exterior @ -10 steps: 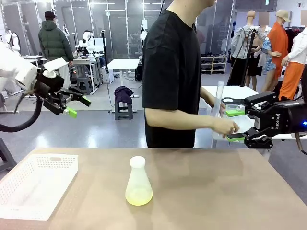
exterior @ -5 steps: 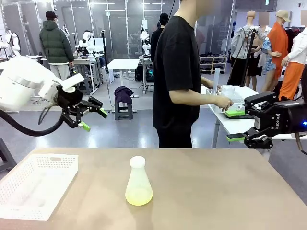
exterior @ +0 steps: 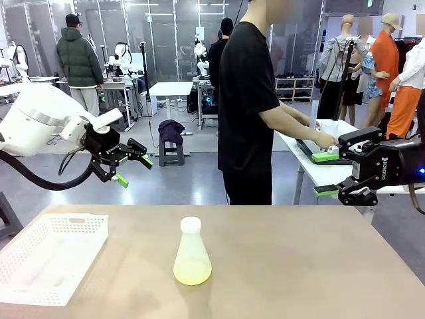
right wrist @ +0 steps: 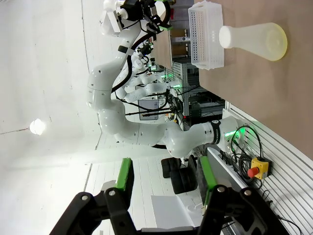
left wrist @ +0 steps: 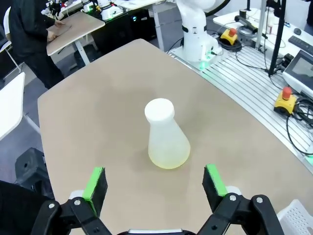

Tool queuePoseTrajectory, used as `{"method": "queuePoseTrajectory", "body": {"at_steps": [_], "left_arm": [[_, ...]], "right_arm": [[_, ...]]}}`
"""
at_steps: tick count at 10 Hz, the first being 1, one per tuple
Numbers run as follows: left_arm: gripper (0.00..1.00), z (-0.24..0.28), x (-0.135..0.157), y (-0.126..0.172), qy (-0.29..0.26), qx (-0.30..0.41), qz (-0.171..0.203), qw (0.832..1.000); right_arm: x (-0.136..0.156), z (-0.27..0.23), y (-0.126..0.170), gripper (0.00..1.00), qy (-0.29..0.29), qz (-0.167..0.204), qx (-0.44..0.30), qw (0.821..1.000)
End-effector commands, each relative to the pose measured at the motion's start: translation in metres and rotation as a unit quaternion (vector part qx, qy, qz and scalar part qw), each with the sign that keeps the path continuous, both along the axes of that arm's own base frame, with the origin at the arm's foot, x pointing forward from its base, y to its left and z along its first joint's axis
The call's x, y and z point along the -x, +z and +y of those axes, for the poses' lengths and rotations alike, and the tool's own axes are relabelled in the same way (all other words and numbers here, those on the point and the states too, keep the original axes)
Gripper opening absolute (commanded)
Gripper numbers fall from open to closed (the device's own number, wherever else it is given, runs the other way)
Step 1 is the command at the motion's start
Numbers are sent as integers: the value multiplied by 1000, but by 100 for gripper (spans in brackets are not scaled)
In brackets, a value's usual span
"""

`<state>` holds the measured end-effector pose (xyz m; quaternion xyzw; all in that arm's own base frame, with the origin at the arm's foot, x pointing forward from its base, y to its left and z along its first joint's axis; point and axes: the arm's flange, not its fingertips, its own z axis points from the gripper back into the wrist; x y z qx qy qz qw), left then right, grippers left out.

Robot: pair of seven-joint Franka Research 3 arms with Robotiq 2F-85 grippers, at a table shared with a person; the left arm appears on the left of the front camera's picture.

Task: Prepare the solutions needed for the experiment.
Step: When the human places the Big flask in the center of the table, pick up the Big flask and place it in the left Organizing basket.

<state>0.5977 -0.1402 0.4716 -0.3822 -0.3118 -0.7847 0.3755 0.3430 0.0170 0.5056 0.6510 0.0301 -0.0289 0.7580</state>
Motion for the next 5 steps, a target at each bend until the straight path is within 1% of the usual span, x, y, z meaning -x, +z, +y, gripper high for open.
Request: {"method": "queuePoseTrajectory", "body": {"at_steps": [1, 2, 3, 4, 5], "left_arm": [[100, -2, 4, 3, 3, 8, 3, 1000], [100, 0, 0, 0, 0, 0, 0, 1000], [100, -14, -25, -14, -16, -4, 15, 1000], [100, -29, -38, -25, -29, -5, 26, 999], [100, -40, -45, -34, -30, -18, 34, 999]], "right_arm": [[0, -1, 0, 66, 5, -3, 0, 1000], [0, -1, 0, 66, 5, -3, 0, 1000], [0, -1, 0, 66, 5, -3, 0, 1000], [0, -1, 0, 66, 5, -3, 0, 1000], [0, -1, 0, 66, 5, -3, 0, 1000]]}}
